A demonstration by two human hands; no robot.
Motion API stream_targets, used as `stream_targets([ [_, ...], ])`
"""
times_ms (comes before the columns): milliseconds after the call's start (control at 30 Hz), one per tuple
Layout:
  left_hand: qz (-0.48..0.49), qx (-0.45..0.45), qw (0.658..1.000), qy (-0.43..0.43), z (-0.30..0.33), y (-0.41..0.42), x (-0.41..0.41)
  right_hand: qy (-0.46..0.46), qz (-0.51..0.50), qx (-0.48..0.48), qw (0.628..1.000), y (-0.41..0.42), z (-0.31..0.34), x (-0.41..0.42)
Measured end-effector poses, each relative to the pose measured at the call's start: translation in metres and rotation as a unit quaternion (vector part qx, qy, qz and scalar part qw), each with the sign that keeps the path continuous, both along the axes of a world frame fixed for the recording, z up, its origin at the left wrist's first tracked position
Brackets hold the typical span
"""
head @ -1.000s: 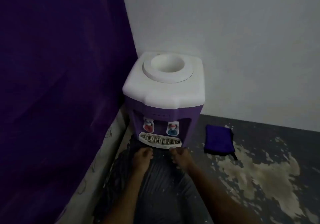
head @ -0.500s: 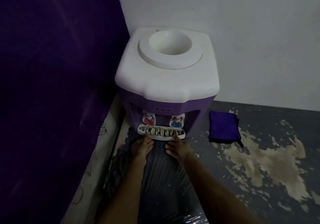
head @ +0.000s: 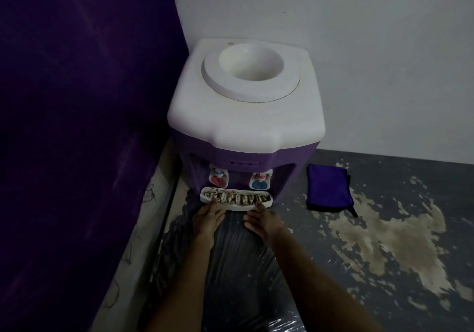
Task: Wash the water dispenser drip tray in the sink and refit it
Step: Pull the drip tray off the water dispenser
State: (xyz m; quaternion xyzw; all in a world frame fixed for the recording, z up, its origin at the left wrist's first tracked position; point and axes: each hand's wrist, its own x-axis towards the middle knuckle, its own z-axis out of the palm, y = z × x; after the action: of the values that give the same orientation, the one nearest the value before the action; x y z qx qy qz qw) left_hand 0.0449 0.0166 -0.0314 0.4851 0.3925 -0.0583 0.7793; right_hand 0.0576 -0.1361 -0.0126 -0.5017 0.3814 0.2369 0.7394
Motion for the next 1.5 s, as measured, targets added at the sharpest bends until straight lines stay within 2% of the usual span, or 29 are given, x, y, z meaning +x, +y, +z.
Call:
stream_targets([
  [500,0.008,0.010,0.999,-0.038,0.029,0.000,-0.039,-0.050,0.030,-0.002,0.998,-0.007,0.020,-0.028],
  [800,0.052,0.016,0.996,-0.064,0.058,-0.017,-0.084,-0.102,0.105,0.005,0.989,-0.027,0.040,-0.051],
  [1167,0.215,0.018,0.973,-0.080,0.075,-0.058,-0.166,-0.143,0.235,0.013,0.961,-0.045,0.057,-0.086],
  [1500,0.387,0.050,0.916,-0.090,0.094,-0.040,-0.278,-0.162,0.366,0.030,0.916,0.013,0.074,-0.160],
])
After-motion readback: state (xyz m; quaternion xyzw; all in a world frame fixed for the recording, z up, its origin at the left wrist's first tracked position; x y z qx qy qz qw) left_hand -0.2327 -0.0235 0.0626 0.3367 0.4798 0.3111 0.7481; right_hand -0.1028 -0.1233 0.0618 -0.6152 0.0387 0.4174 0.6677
